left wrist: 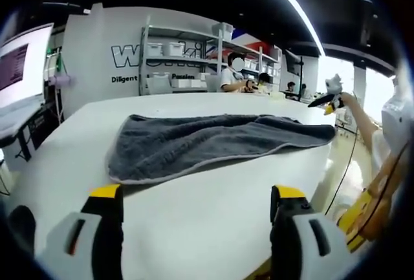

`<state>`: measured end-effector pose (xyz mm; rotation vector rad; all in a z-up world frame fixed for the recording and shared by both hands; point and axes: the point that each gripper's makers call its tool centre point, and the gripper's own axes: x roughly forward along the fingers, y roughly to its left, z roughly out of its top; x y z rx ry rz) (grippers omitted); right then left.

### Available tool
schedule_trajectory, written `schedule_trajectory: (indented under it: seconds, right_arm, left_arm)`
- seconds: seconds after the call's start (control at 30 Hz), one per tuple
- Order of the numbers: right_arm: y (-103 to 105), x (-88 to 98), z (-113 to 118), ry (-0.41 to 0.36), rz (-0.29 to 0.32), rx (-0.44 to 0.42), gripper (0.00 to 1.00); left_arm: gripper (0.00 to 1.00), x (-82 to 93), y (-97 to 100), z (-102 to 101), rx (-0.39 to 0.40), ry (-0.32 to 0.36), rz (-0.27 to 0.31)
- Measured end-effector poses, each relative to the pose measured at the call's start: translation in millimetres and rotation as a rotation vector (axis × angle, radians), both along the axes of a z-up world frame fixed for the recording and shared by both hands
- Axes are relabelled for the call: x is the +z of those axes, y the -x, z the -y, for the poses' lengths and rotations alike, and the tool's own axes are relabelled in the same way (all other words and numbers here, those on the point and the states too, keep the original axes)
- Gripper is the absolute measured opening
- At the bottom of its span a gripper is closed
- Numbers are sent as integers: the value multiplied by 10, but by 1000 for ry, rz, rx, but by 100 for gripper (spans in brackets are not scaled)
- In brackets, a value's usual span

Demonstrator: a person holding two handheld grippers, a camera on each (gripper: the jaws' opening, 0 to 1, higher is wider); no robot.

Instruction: Fold the towel on the table until its edges align and the towel forms a compact rectangular stack.

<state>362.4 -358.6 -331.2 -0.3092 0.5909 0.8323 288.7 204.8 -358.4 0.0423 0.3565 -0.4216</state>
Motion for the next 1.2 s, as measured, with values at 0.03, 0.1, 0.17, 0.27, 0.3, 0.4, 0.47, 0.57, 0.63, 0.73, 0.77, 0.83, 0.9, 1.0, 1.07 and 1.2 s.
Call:
schedule_trajectory:
  seconds: [0.03, 0.1, 0.17, 0.27, 0.3, 0.4, 0.47, 0.57, 0.63, 0.73, 0.77, 0.83, 0.9, 1.0, 1.07, 1.2]
  right_arm:
    - [-49, -3, 31, 7, 21, 28, 100]
    - [-109, -22, 32, 17, 68, 130, 100]
    - [-121, -46, -8, -2, 80, 201, 100]
    - [-212, -73, -76, -45, 94, 278, 100]
    - [-235, -70, -94, -65, 91, 290, 100]
    - [-441, -132, -83, -102, 60, 307, 99]
    - [-591, -244, -36, -69, 35, 282, 98]
    - [-730, -332, -22, -67, 16, 276, 93]
    - [-845, -406, -25, -81, -4, 283, 87]
    - [-951, -457, -9, -89, -29, 273, 75]
    - [-982, -466, 8, -89, -32, 270, 73]
    - [-1046, -471, 59, -94, -41, 253, 67]
    - [-1086, -474, 95, -97, -40, 241, 61]
    - [-1154, -499, 203, -98, -46, 212, 51]
    - [-1169, -536, 237, -93, -51, 206, 46]
    - [-1147, -630, 263, -68, -64, 212, 33]
  left_arm:
    - [99, 0, 0, -1, 1, 0, -1]
    - [99, 1, -2, -9, 7, -9, -7]
    - [99, 11, 4, 4, 6, -23, -11]
    - [99, 52, 9, 51, -18, -18, -6]
    - [99, 68, 8, 67, -29, -11, -4]
    - [99, 106, -25, 72, -57, -24, 7]
    - [99, 84, -47, 35, -53, -53, -5]
    - [99, 85, -52, 18, -50, -40, -15]
    - [99, 107, -44, 29, -52, -13, -14]
    - [99, 112, -39, 24, -47, -6, -16]
    - [99, 107, -41, 18, -44, -12, -19]
    - [99, 109, -40, 7, -40, -18, -21]
    - [99, 121, -38, -5, -37, -15, -19]
    - [99, 133, -41, -17, -33, -15, -17]
    - [99, 128, -45, -7, -37, -16, -19]
    - [99, 115, -57, 23, -45, -16, -22]
